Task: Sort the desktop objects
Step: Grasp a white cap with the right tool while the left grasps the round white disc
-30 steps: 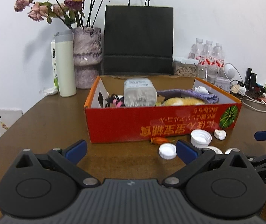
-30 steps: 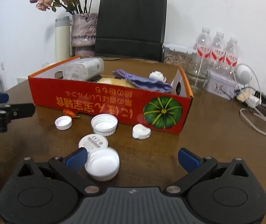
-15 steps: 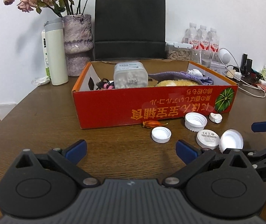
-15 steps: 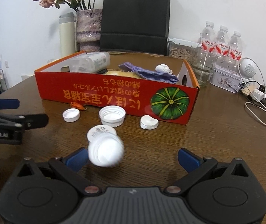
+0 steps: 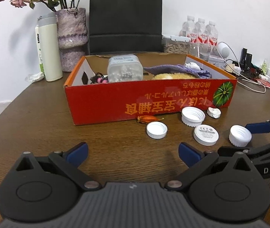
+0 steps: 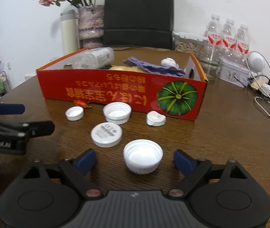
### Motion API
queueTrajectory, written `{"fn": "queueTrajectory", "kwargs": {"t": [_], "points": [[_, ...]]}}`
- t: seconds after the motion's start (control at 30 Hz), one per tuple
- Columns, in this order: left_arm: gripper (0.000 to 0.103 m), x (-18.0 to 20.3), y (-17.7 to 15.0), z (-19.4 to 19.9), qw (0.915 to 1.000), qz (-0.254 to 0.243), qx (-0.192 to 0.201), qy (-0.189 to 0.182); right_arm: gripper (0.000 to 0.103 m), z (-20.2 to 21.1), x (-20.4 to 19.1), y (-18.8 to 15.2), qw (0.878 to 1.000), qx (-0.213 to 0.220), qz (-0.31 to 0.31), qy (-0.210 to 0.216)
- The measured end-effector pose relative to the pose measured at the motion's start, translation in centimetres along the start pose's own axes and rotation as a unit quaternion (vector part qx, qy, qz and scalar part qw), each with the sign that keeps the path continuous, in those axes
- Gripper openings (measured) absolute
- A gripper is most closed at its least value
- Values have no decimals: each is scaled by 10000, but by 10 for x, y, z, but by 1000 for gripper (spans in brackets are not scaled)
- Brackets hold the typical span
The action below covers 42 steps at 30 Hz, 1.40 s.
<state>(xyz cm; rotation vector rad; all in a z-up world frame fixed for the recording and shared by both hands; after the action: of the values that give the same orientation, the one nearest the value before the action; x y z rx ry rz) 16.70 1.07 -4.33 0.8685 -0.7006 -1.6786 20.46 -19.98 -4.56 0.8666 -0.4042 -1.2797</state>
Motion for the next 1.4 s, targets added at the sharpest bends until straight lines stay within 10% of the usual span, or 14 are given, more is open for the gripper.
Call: {"fn": "queueTrajectory", "kwargs": {"t": [0.6, 0.93, 1.13, 1.4], "points": [[103, 35, 6, -18, 9985, 88, -297, -455, 102, -8, 28, 9, 9999, -43, -113, -64], [103, 70, 24, -34, 9979, -87, -294, -578, 39, 2, 53, 14, 9997, 208, -143, -1], [103, 80, 33, -45, 9983, -48, -341, -473, 39, 6, 66, 18, 9991, 223, -348, 62], [73, 90, 41, -48, 9986, -230, -275, -401, 39, 8, 70, 20, 9984, 289, -479, 14]]}}
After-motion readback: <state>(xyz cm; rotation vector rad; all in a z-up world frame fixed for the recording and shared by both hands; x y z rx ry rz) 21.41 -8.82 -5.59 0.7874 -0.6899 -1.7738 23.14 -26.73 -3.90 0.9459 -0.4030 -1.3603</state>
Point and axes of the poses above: each gripper's, at about its wrist camera, not at the fingertips, and z roughly against the way its jaws point, x to its right, y to its top, the point moved 5 cm from there along -z, roughly the way its jaws point, and after that the axes turned 13 degrees about -z, right-handed, at the moved point
